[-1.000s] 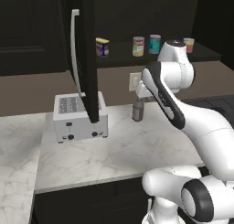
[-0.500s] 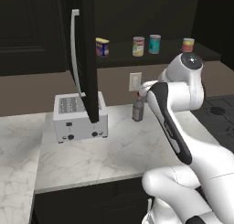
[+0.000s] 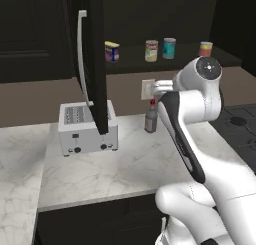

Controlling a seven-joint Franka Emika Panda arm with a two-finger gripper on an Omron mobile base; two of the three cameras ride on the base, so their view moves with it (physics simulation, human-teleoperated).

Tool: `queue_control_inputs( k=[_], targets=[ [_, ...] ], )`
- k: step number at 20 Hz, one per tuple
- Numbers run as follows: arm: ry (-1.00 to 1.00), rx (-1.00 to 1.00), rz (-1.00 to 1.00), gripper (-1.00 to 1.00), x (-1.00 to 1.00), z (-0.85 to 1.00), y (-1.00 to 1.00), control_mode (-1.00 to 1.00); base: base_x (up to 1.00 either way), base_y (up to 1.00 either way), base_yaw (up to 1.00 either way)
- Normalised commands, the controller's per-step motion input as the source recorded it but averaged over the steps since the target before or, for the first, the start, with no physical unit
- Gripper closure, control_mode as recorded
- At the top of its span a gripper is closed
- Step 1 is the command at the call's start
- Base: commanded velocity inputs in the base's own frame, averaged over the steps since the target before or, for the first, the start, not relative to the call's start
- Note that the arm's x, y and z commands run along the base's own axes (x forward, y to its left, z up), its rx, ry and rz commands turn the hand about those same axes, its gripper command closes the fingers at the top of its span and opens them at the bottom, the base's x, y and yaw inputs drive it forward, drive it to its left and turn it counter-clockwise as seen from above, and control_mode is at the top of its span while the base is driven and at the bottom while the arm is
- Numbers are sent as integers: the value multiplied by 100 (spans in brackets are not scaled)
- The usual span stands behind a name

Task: Stack two cans on top of the other two cans in the cabinet.

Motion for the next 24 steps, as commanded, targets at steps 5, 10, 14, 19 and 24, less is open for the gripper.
queue_control_inputs(
  k=[5,10,14,19,24],
  targets=[
    [0,1,-4,-100,25,46,1,-100,0,0,0],
    [0,2,0,-100,41,30,1,-100,0,0,0],
    [0,1,0,-100,46,19,0,-100,0,0,0],
    [0,3,0,-100,55,10,0,-100,0,0,0],
    [0,0,10,-100,39,7,0,-100,0,0,0]
  ],
)
